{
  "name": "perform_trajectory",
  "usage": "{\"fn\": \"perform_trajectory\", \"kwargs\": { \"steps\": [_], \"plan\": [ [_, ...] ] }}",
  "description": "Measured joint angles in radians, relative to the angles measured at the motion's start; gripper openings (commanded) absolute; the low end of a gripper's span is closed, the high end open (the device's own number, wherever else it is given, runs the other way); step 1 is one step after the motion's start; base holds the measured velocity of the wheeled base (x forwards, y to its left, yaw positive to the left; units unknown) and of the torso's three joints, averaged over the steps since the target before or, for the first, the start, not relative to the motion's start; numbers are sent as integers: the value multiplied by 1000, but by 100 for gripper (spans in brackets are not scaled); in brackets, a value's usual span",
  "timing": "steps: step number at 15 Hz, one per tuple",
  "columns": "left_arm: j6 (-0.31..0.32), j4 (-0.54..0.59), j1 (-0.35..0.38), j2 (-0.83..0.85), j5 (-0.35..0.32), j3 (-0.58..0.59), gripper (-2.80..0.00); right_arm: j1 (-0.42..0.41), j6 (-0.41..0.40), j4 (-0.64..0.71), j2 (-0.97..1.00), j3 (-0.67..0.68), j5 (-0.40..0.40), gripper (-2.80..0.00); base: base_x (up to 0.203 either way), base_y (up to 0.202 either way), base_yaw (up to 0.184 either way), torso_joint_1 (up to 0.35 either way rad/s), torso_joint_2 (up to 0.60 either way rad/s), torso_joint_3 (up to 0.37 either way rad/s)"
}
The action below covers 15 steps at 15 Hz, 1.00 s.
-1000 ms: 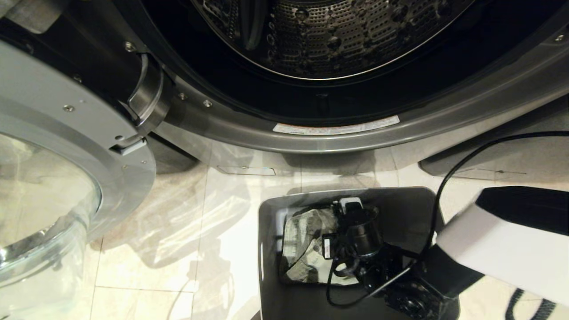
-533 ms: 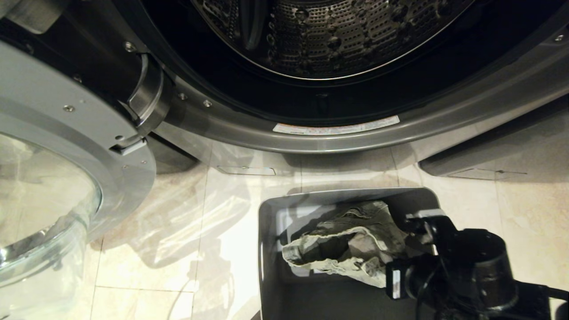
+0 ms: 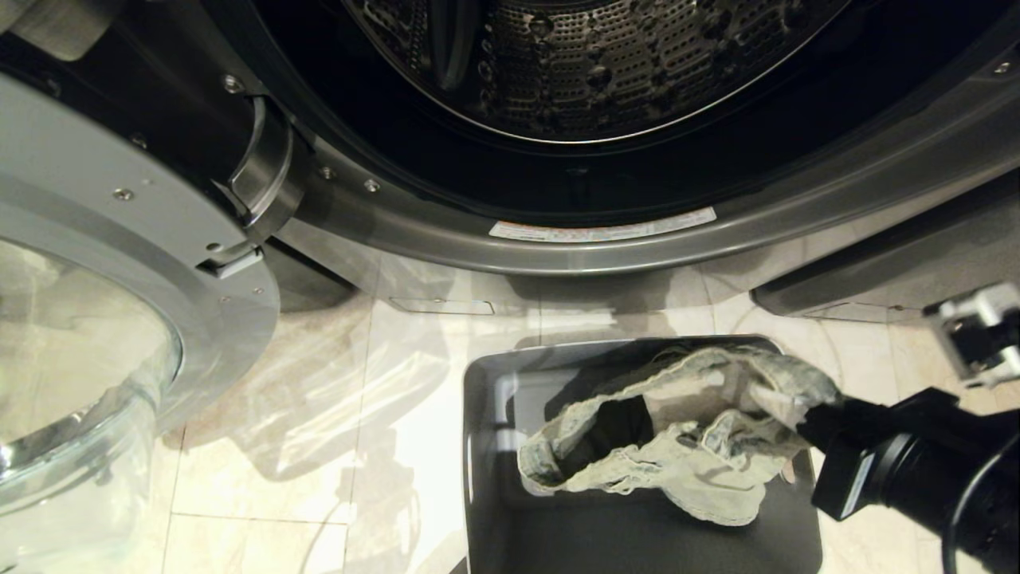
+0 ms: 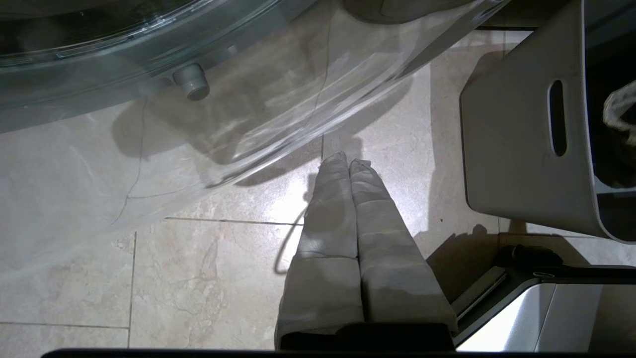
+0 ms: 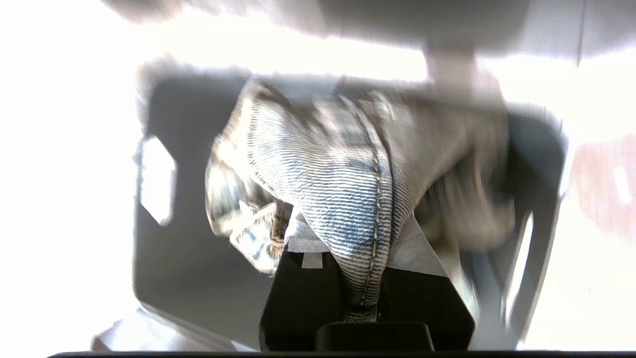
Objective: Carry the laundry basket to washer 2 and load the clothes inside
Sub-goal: Place the clothes into the washing machine
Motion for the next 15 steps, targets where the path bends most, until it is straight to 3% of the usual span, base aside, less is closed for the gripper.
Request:
{"fn": "perform_trajectory", "kwargs": {
  "steps": [4,10,15],
  "plan": [
    [0,0,0,0,0,0,-280,-1,-35,147,-95,-279,32,-280,0,0,0,0,0,0],
    [0,0,0,0,0,0,-280,11,-103,160,-29,-666,31,-280,0,0,0,0,0,0],
    [0,0,0,0,0,0,-280,153,-133,160,55,-734,26,-280,0,0,0,0,0,0]
  ]
}}
